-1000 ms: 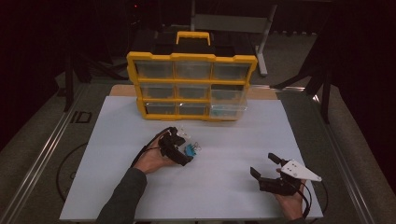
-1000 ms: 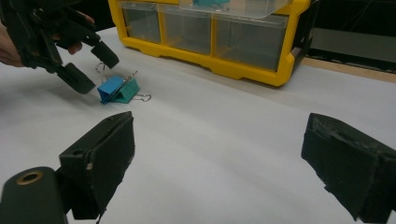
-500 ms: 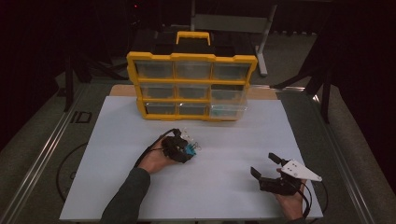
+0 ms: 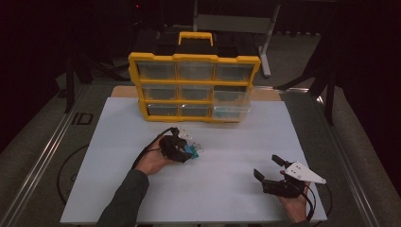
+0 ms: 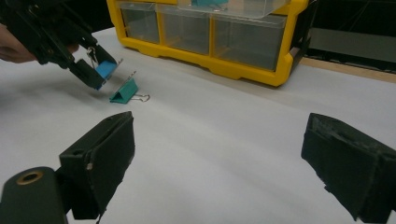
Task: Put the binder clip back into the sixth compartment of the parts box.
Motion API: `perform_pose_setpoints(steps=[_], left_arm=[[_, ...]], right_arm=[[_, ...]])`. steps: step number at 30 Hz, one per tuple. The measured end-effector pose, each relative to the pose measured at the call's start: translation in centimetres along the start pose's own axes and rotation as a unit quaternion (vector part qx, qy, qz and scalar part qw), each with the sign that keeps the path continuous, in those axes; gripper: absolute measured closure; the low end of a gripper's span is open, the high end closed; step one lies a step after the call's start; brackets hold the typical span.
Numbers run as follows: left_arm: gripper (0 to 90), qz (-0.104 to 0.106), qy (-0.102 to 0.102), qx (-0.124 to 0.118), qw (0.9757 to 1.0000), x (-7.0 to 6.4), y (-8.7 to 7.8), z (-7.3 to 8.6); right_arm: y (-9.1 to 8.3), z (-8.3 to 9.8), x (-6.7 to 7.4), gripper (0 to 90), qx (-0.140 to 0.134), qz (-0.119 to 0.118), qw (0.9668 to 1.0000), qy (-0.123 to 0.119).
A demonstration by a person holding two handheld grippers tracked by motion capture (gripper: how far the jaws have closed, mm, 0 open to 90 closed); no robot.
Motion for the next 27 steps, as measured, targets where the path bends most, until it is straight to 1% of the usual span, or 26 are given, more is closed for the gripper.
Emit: perform_pose_setpoints(steps=[3,8,12,15,18,22,27], left_arm=[[49.5,-0.004,-0.004,-0.005,1.0000,0.2,-0.7,0.0],[49.5,-0.001,-0.015,-0.015,0.9998,0.6,-1.8,0.0],[49.6,0.008,-0.026,-0.026,0.9993,0.9,-2.4,0.2],[49.6,0.009,-0.029,-0.028,0.9992,1.1,-2.9,0.2],[49.6,0.007,-0.027,-0.032,0.9991,1.1,-3.5,0.0],[49.6,0.012,-0.029,-0.045,0.9985,1.1,-4.4,-0.4],[49.6,0.006,-0.021,-0.051,0.9985,1.1,-5.6,-1.3]], right_arm=[[0.0,0.0,0.0,9.5,0.000,0.000,1.0000,0.000],[0.0,0.0,0.0,9.5,0.001,0.001,1.0000,0.000],[0.0,0.0,0.1,9.5,0.001,0.000,1.0000,0.001],[0.0,0.0,0.0,9.5,0.000,0.000,1.0000,0.001],[0.0,0.0,0.0,9.4,-0.001,0.000,1.0000,0.002],[0.0,0.0,0.1,9.4,-0.002,-0.001,1.0000,0.001],[-0.1,0.0,0.0,9.4,-0.005,0.000,1.0000,0.000]])
Point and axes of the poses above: each handheld gripper's, and its own axes: y roughly forward along the jaws, z roughly out of its underside, x roughly to its left, the point moved 1 cm from there along y, roughly forward along the jaws, and after that the axes turned 8 degrees about x, right-handed, at the moved point
